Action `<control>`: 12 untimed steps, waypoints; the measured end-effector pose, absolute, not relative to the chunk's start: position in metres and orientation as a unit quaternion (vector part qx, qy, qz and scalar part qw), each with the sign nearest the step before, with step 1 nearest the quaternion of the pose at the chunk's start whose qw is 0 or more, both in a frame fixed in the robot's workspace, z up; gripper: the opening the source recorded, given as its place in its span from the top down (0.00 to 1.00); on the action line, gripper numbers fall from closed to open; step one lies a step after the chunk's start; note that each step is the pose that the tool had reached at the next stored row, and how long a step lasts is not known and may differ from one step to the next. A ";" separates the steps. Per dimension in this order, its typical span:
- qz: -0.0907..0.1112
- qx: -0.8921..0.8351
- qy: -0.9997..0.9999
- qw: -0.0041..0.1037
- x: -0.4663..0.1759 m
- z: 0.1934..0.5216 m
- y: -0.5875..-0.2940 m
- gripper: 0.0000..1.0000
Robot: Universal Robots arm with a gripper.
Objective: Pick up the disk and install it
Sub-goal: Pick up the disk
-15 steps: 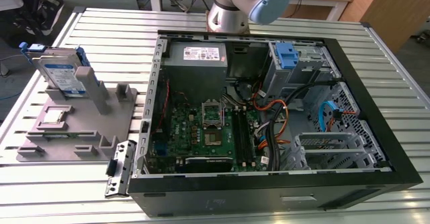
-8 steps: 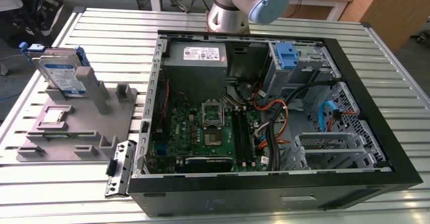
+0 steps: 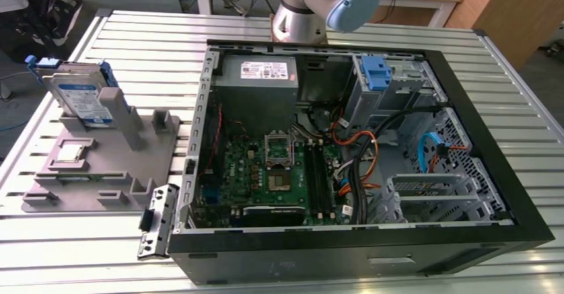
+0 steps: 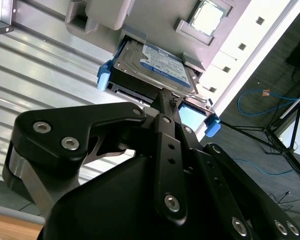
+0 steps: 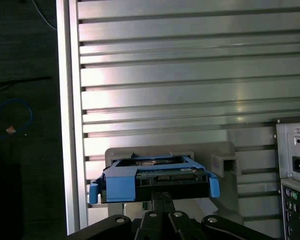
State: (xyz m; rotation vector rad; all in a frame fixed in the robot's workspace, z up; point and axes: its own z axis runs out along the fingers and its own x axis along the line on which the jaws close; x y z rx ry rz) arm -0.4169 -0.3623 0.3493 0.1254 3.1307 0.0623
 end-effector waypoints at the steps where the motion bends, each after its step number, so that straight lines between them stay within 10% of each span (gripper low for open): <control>1: 0.020 0.040 0.999 0.004 -0.417 0.349 -0.362 0.89; 12: 0.020 0.027 0.999 0.004 -0.417 0.349 -0.362 0.89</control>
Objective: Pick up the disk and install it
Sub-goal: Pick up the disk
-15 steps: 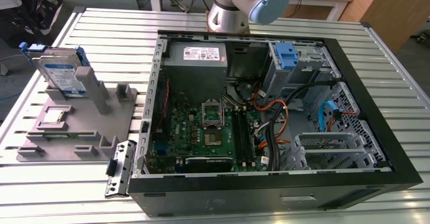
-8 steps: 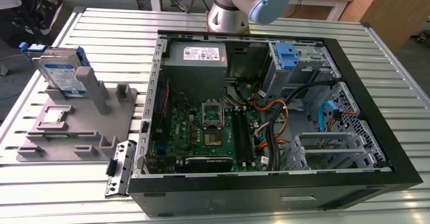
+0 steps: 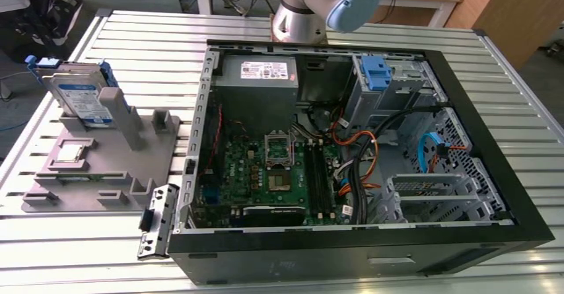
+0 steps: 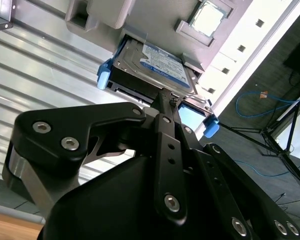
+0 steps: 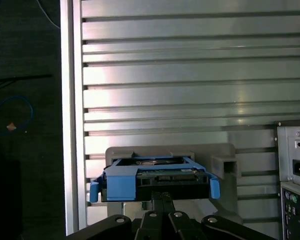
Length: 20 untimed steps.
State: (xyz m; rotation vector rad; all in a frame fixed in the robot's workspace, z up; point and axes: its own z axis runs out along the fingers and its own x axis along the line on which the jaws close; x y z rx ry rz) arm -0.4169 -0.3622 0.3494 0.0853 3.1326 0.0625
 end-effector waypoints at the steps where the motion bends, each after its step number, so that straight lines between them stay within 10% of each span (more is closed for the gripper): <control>1: 0.020 0.024 1.000 0.004 -0.417 0.349 -0.362 0.89; 20: 0.020 -0.006 1.000 0.003 -0.417 0.349 -0.362 0.89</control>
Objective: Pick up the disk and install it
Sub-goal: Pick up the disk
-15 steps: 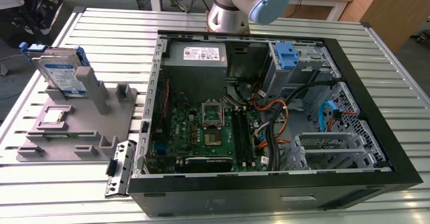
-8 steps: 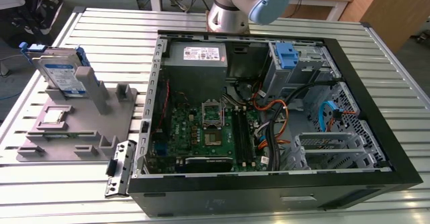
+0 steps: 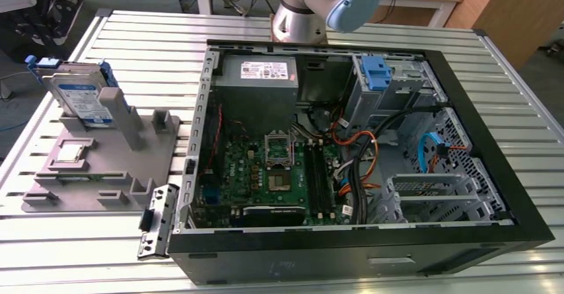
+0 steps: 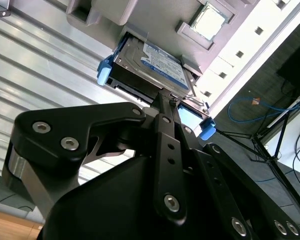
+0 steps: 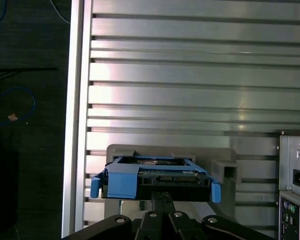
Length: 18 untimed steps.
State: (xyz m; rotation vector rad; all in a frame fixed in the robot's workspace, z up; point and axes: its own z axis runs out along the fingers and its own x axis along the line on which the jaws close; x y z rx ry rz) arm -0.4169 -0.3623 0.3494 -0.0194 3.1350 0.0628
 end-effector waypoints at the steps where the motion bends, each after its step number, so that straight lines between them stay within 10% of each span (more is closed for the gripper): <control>1: 0.020 -0.006 1.000 0.003 -0.417 0.349 -0.362 0.89; 18: 0.020 -0.014 1.000 0.003 -0.417 0.349 -0.362 0.89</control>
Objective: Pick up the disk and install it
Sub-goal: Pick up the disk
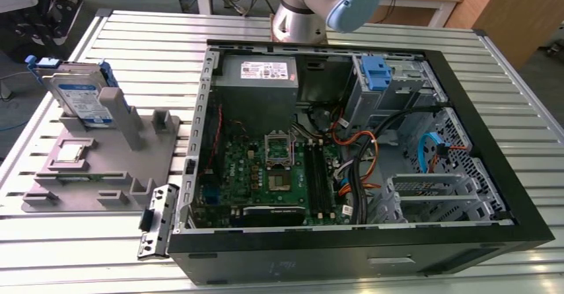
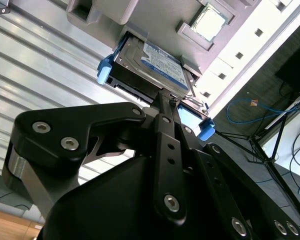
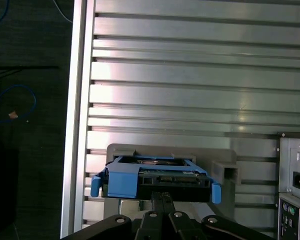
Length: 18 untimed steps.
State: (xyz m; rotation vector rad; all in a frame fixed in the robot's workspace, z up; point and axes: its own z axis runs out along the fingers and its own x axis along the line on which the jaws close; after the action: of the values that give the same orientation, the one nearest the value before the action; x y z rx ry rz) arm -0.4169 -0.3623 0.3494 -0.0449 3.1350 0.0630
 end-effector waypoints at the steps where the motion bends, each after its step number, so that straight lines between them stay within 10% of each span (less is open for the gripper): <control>1: 0.020 -0.014 1.000 0.003 -0.417 0.349 -0.362 0.89; 18: 0.020 -0.048 0.999 0.002 -0.417 0.349 -0.362 0.89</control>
State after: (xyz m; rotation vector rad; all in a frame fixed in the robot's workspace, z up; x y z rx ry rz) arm -0.4169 -0.3623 0.3493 -0.1514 3.1332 0.0632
